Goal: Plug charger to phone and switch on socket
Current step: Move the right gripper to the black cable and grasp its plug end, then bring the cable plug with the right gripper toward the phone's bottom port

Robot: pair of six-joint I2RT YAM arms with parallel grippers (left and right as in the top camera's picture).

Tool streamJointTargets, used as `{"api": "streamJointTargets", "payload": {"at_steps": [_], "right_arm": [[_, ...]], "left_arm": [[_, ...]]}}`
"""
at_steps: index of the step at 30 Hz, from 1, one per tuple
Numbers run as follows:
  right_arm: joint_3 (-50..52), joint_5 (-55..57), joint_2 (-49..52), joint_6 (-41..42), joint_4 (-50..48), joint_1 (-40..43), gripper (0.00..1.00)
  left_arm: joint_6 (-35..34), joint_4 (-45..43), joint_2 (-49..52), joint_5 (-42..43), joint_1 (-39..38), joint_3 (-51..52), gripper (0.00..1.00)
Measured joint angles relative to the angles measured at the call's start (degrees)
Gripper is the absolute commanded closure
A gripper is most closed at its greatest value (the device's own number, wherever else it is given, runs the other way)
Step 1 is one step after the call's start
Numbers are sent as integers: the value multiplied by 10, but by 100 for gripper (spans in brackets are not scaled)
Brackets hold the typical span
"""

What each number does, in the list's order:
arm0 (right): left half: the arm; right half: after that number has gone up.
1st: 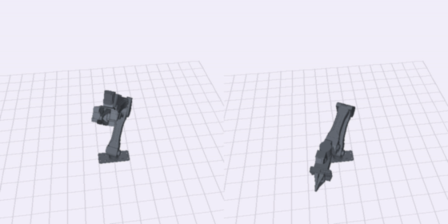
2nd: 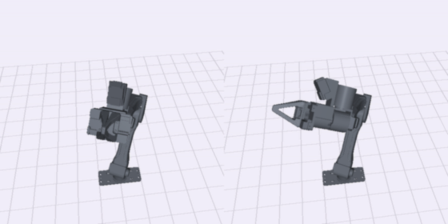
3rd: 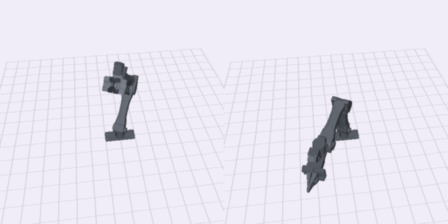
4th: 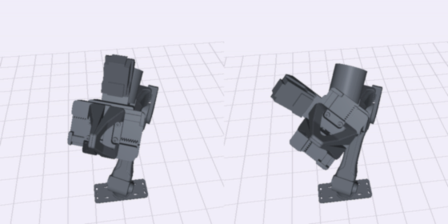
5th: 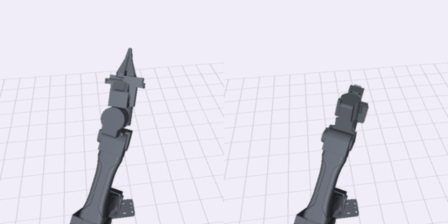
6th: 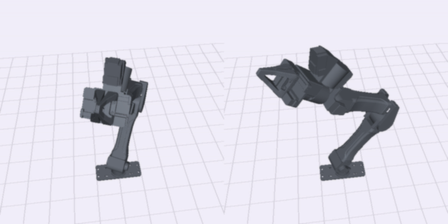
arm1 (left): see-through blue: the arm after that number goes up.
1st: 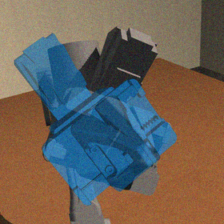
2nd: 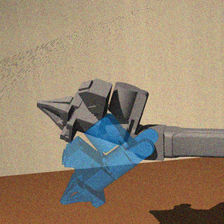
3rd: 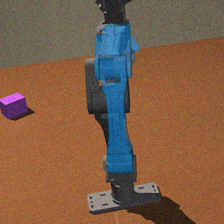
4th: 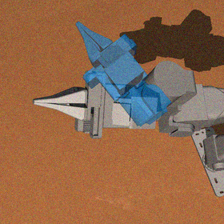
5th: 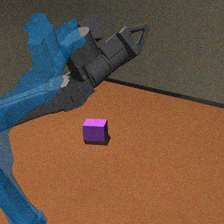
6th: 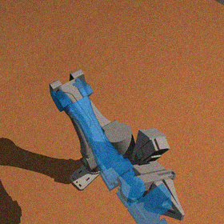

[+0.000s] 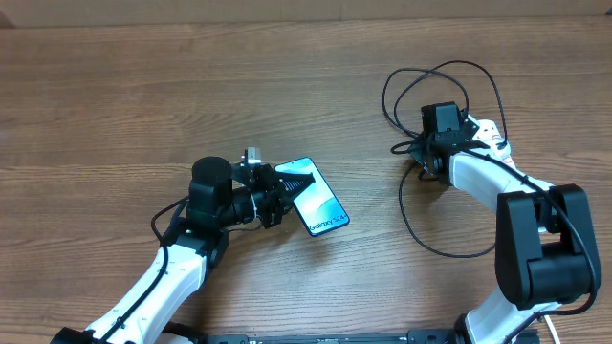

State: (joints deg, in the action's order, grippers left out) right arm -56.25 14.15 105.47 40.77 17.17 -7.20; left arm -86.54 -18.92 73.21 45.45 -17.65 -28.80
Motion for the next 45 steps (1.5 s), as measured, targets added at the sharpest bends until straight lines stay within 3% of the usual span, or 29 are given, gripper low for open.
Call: {"api": "streamJointTargets", "payload": {"at_steps": [5,12,14,16,19,22,32,36,39,41,43,45], "right_arm": [[1,-25,5,-43,-7,0,93],[-12,-154,-2,-84,68,3,94],[-20,-199,-8,-74,141,0,86],[-22,-229,-14,-63,200,-9,51],[-24,-246,-22,-57,222,-28,36],[-26,-228,-24,-48,203,-42,32],[-17,-94,-14,-52,94,-41,33],[-16,-76,-12,-64,90,-45,43],[-14,-59,-10,-75,92,-52,60],[-14,-51,-6,-81,93,-56,80],[-17,-42,1,-80,96,-56,92],[-22,-39,6,-82,103,-56,96]], "left_arm": [[0,0,0,26,0,0,96],[0,0,0,45,0,0,96],[1,0,0,47,0,0,96],[2,0,0,48,0,0,96],[2,0,0,49,0,0,96],[2,0,0,49,0,0,96],[2,0,0,48,0,0,96],[2,0,0,49,0,0,96],[2,0,0,49,0,0,96],[2,0,0,49,0,0,96],[2,0,0,49,0,0,96],[2,0,0,49,0,0,96]]}}
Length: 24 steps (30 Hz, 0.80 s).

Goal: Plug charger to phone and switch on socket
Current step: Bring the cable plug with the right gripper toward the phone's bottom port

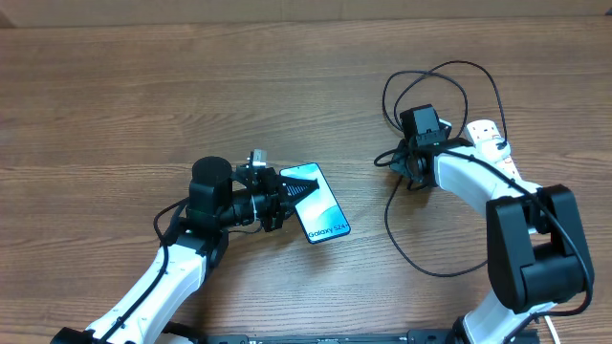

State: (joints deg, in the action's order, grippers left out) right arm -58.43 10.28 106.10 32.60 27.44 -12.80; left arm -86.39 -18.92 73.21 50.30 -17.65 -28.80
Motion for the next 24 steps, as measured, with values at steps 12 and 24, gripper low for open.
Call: {"api": "streamJointTargets", "payload": {"at_steps": [12,24], "right_arm": [[-35,-165,-3,-64,134,5,96],[-63,-453,-241,-327,436,22,96]], "left_arm": [[0,0,0,7,0,0,96],[28,-151,30,135,96,-12,96]]}}
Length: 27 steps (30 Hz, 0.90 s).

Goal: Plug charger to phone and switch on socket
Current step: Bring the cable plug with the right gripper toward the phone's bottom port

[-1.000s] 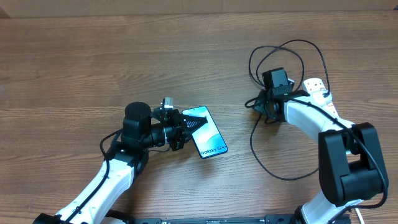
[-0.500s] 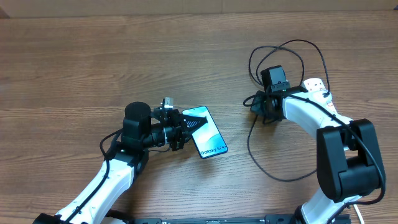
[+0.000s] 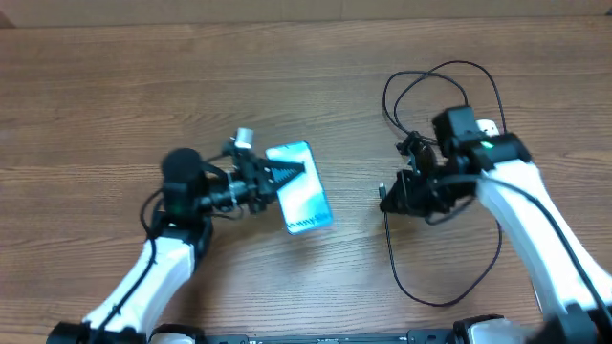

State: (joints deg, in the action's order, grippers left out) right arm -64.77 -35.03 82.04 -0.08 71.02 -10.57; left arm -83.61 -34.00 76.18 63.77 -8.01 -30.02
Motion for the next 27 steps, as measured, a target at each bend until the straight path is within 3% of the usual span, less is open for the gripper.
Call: {"api": "streamJointTargets", "payload": {"at_steps": [6,10,27], "right_arm": [[37,-169,-76,-106,31,-5,96],[88,-240,-81,-130,-24,-27,96],[112,-292,-79,3,-193,-67,96]], "left_arm": [[-1,-120,59,61,27,-32,96],[-2,-139,74,65,7,-62,96],[28,-134,113,-17,-10,-68,96]]}}
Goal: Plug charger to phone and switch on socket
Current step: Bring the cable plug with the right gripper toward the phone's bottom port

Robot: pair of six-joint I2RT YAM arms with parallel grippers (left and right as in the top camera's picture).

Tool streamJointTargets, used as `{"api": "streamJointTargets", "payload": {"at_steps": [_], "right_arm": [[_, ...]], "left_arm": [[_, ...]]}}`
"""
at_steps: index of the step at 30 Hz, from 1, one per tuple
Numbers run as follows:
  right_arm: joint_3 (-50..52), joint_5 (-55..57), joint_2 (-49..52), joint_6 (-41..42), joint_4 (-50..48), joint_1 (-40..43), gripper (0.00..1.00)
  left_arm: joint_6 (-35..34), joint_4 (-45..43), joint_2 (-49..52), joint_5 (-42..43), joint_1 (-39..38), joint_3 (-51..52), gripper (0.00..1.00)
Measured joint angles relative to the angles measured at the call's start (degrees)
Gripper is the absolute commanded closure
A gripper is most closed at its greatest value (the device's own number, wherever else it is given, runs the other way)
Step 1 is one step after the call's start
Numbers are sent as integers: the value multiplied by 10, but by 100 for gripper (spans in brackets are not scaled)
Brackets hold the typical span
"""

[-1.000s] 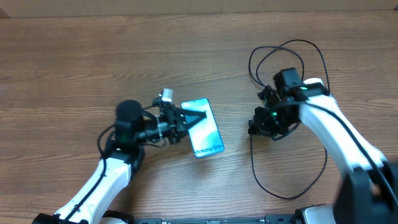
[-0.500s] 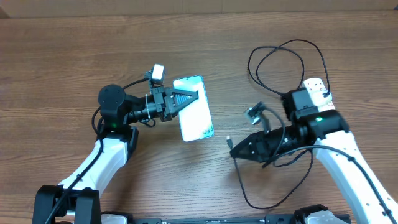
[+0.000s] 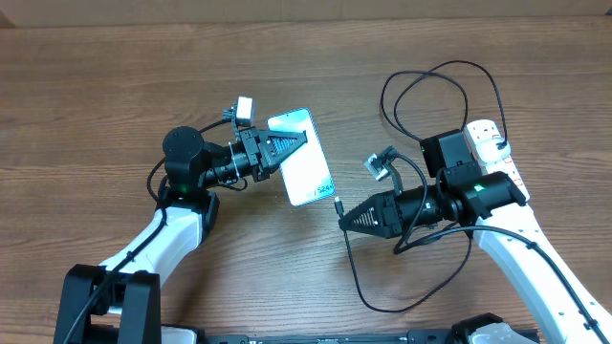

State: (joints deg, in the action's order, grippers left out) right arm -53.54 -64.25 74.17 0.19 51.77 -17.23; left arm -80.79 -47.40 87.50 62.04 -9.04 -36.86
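Note:
My left gripper [image 3: 288, 149] is shut on the phone [image 3: 304, 174] and holds it off the table, screen up, with its bottom edge toward the lower right. The right gripper [image 3: 344, 218] is shut on the charger plug [image 3: 338, 204], whose tip sits right at the phone's bottom corner. Whether the tip is in the port cannot be told. The black cable [image 3: 355, 275] hangs from the plug, loops over the table and runs back to the white socket strip [image 3: 487, 137] at the far right.
Large loops of black cable [image 3: 435, 75] lie on the wooden table [image 3: 115, 76] behind the right arm. The right arm's black wrist block [image 3: 442, 151] is right beside the socket strip.
The right gripper has moved left, bringing the plug from well apart to the phone's bottom corner. The left gripper now holds the phone slightly farther back and to the right.
At first the phone lay on the table with my left gripper at its left edge, and the right gripper was on the cable near the socket strip. Later the right gripper had drawn the cable leftward. Then both grippers were raised, and now plug and phone meet.

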Motion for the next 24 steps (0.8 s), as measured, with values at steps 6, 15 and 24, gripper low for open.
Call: {"api": "streamJointTargets", "payload": {"at_steps": [6,15,24], "right_arm": [[0,2,0,51,-36,-24,96],[0,19,0,100,-59,-61,96],[0,23,16,118,-68,-61,96]], "left_arm": [[-2,0,1,-15,0,0,96],[-15,-2,1,-19,0,0,96],[-31,-4,1,-17,0,0,96]]}}
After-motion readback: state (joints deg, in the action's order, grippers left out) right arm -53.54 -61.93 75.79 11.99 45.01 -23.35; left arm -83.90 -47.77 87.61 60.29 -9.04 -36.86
